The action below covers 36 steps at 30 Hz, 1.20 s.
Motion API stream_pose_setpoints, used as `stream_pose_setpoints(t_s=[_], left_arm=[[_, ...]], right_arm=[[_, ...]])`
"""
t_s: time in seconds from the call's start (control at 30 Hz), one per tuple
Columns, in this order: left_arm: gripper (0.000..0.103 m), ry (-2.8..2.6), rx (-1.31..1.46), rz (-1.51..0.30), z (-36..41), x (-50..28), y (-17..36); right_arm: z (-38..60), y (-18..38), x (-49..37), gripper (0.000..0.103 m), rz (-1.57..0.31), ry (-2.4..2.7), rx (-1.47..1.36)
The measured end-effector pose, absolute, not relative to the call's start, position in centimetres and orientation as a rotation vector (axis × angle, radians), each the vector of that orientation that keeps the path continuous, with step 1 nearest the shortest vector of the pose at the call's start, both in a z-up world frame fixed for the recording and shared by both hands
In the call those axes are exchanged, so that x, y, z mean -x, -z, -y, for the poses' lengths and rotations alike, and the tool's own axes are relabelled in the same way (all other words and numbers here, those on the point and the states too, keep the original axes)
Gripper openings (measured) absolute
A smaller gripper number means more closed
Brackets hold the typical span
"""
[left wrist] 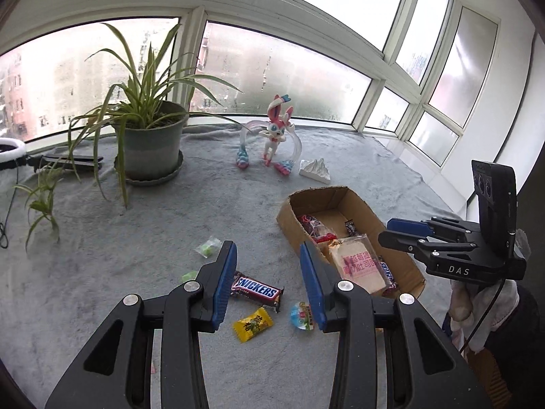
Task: Organize snacks
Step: 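Move both tools back toward the remaining snacks, then grasp the green candy with the left gripper while the right grasps the jerky bag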
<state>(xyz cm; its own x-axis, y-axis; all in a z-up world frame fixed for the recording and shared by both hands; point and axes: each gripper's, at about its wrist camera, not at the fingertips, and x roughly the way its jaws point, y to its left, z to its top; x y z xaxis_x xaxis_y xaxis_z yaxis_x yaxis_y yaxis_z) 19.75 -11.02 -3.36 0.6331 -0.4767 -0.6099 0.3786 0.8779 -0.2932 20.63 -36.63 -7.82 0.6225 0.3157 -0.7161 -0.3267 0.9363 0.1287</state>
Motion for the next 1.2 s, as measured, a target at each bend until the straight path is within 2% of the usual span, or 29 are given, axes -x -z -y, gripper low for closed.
stream_pose_setpoints(t_s=[0.23,0.53,0.57,0.67,0.87,1.2], left_arm=[[0.037,0.356,0.165,-0.739,4.1,-15.1,3.9],[0.037,0.199,0.217,-0.832,-2.8,-12.1,7.9],[0.037,0.192,0.215,-0.844,-3.3,-12.0,8.4],[0.037,0.187,0.200,-0.887,-4.1,-12.5,9.8],[0.037,0.239,0.038,-0.999,-3.4,-13.7,13.1],[0.037,0.322,-0.135,-1.074,-2.0,-15.0,16.3]], right_arm=[[30.7,8.4,-18.0,0.042,-0.831,-0.513,0.069],[23.3,11.2,-15.6,0.042,-0.884,-0.696,0.164],[22.4,11.6,-15.5,0.046,-0.893,-0.719,0.185],[19.9,12.4,-14.9,0.062,-0.891,-0.790,0.247],[15.4,14.1,-14.3,0.064,-0.911,-0.926,0.388],[11.1,17.2,-14.1,0.065,-0.964,-1.031,0.530]])
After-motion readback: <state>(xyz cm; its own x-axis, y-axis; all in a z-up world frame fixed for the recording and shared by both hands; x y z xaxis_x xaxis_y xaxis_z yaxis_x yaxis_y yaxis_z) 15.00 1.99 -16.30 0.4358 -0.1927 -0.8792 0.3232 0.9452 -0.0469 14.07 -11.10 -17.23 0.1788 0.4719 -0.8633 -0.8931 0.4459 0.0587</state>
